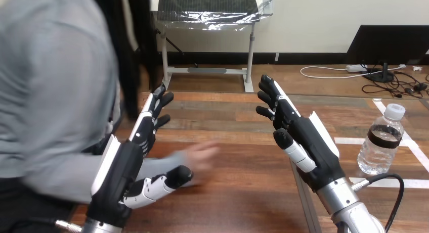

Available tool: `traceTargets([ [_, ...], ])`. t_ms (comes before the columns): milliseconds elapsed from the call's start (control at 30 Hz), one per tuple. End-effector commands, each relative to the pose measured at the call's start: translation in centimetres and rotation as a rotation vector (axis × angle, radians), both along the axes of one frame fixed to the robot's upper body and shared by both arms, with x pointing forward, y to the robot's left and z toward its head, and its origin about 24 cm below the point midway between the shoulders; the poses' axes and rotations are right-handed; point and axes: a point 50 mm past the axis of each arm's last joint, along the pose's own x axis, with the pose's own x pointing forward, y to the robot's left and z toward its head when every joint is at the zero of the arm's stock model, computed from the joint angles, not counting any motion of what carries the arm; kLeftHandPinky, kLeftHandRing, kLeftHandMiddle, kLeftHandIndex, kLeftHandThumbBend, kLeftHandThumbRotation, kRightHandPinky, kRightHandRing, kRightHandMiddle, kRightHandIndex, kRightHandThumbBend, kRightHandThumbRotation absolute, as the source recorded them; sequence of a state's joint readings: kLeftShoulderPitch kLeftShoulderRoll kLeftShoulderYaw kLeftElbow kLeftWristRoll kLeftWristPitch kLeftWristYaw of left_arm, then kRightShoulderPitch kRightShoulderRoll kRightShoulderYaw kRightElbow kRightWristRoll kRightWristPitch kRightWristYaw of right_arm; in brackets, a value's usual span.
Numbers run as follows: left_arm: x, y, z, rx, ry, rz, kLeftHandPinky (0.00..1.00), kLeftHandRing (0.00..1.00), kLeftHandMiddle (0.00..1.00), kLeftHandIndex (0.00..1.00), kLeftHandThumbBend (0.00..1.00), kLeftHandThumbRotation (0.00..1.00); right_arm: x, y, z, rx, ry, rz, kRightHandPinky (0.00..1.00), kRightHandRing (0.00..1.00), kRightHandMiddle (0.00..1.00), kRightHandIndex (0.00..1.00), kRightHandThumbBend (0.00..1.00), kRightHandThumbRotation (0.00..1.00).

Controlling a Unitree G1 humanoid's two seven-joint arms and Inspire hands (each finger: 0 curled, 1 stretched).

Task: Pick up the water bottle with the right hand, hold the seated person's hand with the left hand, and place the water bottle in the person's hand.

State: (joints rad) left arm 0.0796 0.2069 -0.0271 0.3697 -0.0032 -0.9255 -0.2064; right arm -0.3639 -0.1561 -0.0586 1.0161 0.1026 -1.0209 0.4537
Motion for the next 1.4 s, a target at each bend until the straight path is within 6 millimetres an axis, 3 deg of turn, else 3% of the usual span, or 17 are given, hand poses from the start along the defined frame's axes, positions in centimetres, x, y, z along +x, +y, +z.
traceTargets([
  [0,1.2,-0.62,1.2,-0.011,-0.084,-0.01,0.9,0.98,1.0,1.0,1.0,0.73,1.59,0.04,2.42,0.01,-0.108,-0.002,0.92,0.98,0.99,1.0,1.0,0.89],
  [1367,1.24,-0.39,0.96,-0.026,-0.079,0.001,0.9,0.97,1.0,1.0,1.0,0.73,1.59,0.16,2.58,0.005,-0.123,0.011,0.89,0.96,0.97,0.98,1.0,0.89],
])
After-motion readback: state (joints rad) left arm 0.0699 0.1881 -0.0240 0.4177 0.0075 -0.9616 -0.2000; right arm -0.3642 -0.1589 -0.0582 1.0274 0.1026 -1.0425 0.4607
